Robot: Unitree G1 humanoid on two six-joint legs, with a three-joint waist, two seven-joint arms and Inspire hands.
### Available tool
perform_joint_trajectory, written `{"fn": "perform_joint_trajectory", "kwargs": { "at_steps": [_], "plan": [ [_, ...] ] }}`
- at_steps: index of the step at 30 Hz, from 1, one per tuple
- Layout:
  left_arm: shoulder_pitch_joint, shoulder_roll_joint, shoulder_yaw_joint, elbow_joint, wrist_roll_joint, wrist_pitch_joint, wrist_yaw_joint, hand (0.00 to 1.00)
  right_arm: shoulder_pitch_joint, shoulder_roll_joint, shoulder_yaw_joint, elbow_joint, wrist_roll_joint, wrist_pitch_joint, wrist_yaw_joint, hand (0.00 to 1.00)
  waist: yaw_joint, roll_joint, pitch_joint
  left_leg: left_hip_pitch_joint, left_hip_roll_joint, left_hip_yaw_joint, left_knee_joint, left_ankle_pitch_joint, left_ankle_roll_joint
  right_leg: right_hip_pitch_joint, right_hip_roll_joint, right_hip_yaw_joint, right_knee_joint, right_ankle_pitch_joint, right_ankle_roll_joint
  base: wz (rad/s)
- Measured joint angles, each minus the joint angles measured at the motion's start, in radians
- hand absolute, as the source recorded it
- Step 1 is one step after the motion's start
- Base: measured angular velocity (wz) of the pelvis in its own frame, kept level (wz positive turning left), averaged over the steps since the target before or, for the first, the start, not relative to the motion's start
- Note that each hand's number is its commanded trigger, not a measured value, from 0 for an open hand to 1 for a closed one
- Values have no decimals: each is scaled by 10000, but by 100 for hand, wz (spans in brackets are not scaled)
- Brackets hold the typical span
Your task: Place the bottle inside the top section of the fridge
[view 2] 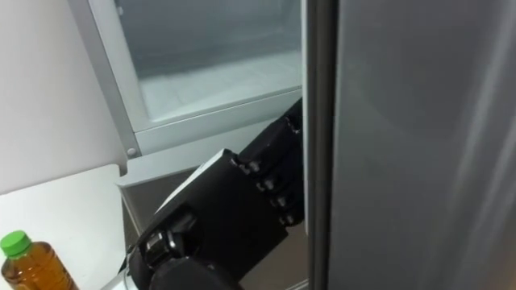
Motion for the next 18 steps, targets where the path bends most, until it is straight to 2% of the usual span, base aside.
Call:
{"fn": "perform_joint_trajectory", "kwargs": {
  "at_steps": [6,18],
  "plan": [
    [0,-57,-19,60,-10,-3,-21,0,12,4,1,-11,14,-13,-1,0,-61,-37,-15,2,12,80,-1,0,0,-20,12,29,-4,0,-1,-1],
    [-2,-208,-44,184,-15,-2,-23,0,18,-20,7,-3,88,-28,0,0,-173,62,-76,-3,52,110,1,-1,-1,-15,45,12,-5,19,-32,0]
  ]
}}
